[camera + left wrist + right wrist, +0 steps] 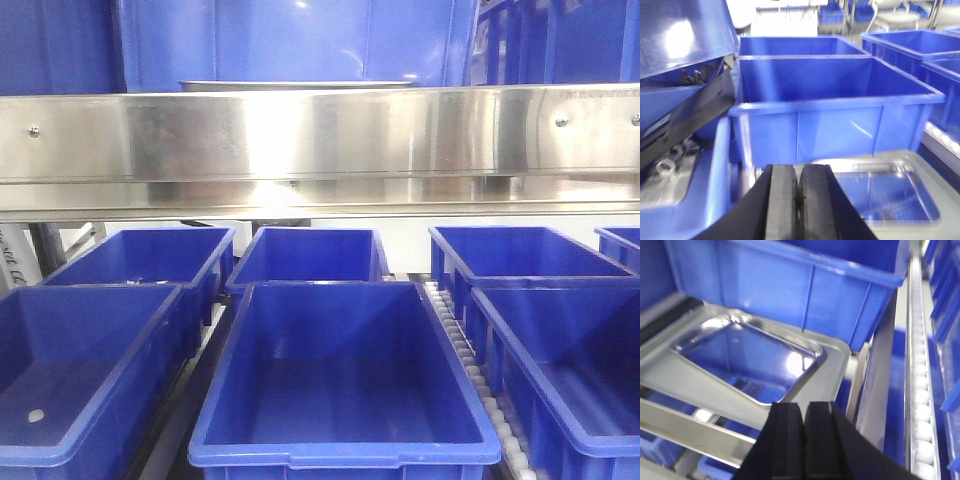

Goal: Stack silver trays without gaps

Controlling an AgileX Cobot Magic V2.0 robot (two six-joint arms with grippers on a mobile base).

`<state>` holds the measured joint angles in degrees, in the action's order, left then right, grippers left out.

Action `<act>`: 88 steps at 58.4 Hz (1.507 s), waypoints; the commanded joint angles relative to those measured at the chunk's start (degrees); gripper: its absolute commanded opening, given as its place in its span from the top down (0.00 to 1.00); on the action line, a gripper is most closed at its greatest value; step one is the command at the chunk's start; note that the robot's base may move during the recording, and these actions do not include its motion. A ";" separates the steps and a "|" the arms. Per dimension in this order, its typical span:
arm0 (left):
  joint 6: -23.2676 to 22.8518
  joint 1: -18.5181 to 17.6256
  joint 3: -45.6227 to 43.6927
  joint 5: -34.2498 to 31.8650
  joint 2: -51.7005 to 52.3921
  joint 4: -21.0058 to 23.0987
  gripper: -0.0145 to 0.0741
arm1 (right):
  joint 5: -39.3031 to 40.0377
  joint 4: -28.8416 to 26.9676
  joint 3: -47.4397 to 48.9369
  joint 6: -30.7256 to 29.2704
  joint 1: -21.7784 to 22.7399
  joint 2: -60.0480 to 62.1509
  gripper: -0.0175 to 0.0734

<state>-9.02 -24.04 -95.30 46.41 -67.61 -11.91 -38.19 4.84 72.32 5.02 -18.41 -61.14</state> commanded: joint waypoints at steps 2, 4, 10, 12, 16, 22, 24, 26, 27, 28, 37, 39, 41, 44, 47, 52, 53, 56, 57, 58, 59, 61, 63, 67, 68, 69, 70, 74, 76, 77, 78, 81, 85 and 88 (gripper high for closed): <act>-0.49 0.03 9.18 -5.21 8.01 0.71 0.85 | 6.39 0.28 -8.16 -0.54 -0.09 8.59 0.90; -0.49 0.03 14.14 -7.97 12.50 1.24 0.85 | 7.58 -0.35 -11.95 -0.54 -0.09 13.29 0.90; -0.49 0.03 24.66 -13.04 21.00 2.34 0.85 | 8.23 -1.72 -19.57 -0.54 -0.09 21.69 0.90; -0.49 0.03 27.48 -13.60 23.82 2.88 0.85 | 8.23 -2.36 -21.77 -0.54 -0.09 24.58 0.90; -0.49 0.03 32.85 -13.72 29.68 3.66 0.85 | 8.23 -3.75 -25.96 -0.54 -0.09 31.10 0.90; -0.49 0.03 38.57 -13.18 36.83 3.87 0.85 | 8.23 -6.13 -31.44 -0.54 -0.09 39.98 0.90; -0.49 0.03 39.96 -12.65 38.77 3.87 0.85 | 8.23 -6.42 -32.90 -0.54 -0.09 42.50 0.90; -0.49 0.03 41.33 -12.10 40.56 3.87 0.85 | 8.23 -6.84 -34.61 -0.54 -0.09 44.82 0.90; -0.49 0.03 41.93 -11.96 41.56 3.87 0.85 | 8.23 -7.07 -35.42 -0.54 -0.09 46.10 0.90; -0.49 0.03 42.29 -11.79 42.22 3.87 0.85 | 8.23 -7.21 -35.93 -0.54 -0.09 46.93 0.90; -0.49 0.03 45.32 -10.13 49.07 3.87 0.85 | 4.15 -10.61 -40.96 -0.54 -0.09 54.39 0.90; -0.49 0.03 45.46 -9.40 50.01 3.87 0.85 | 3.90 -11.47 -41.60 -0.54 -0.09 55.15 0.90; -0.49 0.03 45.46 -8.29 50.74 3.87 0.85 | 3.90 -11.88 -41.92 -0.54 -0.09 55.68 0.90; -0.49 0.03 45.46 -6.82 51.63 3.87 0.85 | 3.47 -12.12 -42.02 -0.54 -0.09 55.93 0.90; -0.49 0.03 45.46 -5.01 52.36 3.87 0.85 | 3.37 -12.12 -42.02 -0.54 -0.09 55.98 0.90; -0.49 0.03 45.46 -2.32 53.17 3.87 0.85 | 3.70 -12.12 -42.02 -0.54 -0.09 55.98 0.90; -0.49 0.03 45.46 -2.09 53.30 3.87 0.85 | 3.70 -12.12 -42.02 -0.54 -0.09 55.98 0.90; -0.49 0.03 45.46 -1.75 53.42 3.87 0.85 | 3.70 -12.12 -42.02 -0.54 -0.09 55.98 0.90; -0.49 0.03 45.46 -1.75 53.42 3.87 0.85 | 3.70 -12.12 -42.02 -0.54 -0.09 55.98 0.90; -0.49 0.03 45.46 -1.75 53.42 3.87 0.85 | 3.81 -12.12 -42.02 -0.54 -0.09 55.98 0.90; -0.49 0.03 45.46 -1.79 53.76 3.87 0.85 | 3.81 -12.12 -42.02 -0.54 -0.09 55.98 0.90; -0.49 0.03 45.46 -1.90 53.74 3.87 0.85 | 3.81 -12.12 -42.02 -0.54 -0.09 55.98 0.90; -0.49 0.03 45.46 -2.04 53.74 3.87 0.85 | 3.81 -12.12 -42.02 -0.54 -0.09 55.98 0.90; -0.49 0.03 45.46 -2.04 53.74 3.87 0.85 | 3.92 -12.12 -42.02 -0.54 -0.09 55.98 0.90; -0.49 0.03 45.46 -2.04 53.74 3.87 0.85 | 3.92 -12.12 -42.02 -0.54 -0.09 55.98 0.90; -0.49 0.03 45.46 -2.04 53.74 3.87 0.85 | 3.92 -12.12 -42.02 -0.54 -0.09 55.98 0.90; -0.49 0.03 45.46 -2.04 53.74 3.87 0.85 | 3.92 -12.12 -42.02 -0.54 -0.09 55.98 0.90; -0.49 0.03 45.46 -2.04 53.74 3.87 0.85 | 3.92 -12.12 -42.02 -0.54 -0.09 55.98 0.90; -0.49 0.03 45.46 -2.04 53.74 3.87 0.85 | 3.92 -12.12 -42.02 -0.54 -0.09 55.98 0.90; -0.49 0.03 45.46 -2.04 53.74 3.87 0.85 | 3.92 -12.12 -42.02 -0.54 -0.09 55.98 0.90; -0.49 0.03 45.46 -2.04 53.74 3.87 0.85 | 3.92 -12.12 -42.02 -0.54 -0.09 55.98 0.90; -0.49 0.03 45.46 -2.04 53.74 3.87 0.85 | 3.92 -12.12 -42.02 -0.54 -0.09 55.98 0.90; -0.49 0.03 45.46 -2.04 53.74 3.87 0.85 | 3.92 -12.12 -42.02 -0.54 -0.09 55.98 0.90; -0.49 0.03 45.46 -2.04 53.74 3.87 0.85 | 3.95 -12.12 -42.17 -0.54 0.03 55.98 0.90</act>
<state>-9.02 -24.04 -49.92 44.87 -14.16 -8.36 -35.57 -7.23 30.29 5.02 -18.41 -5.45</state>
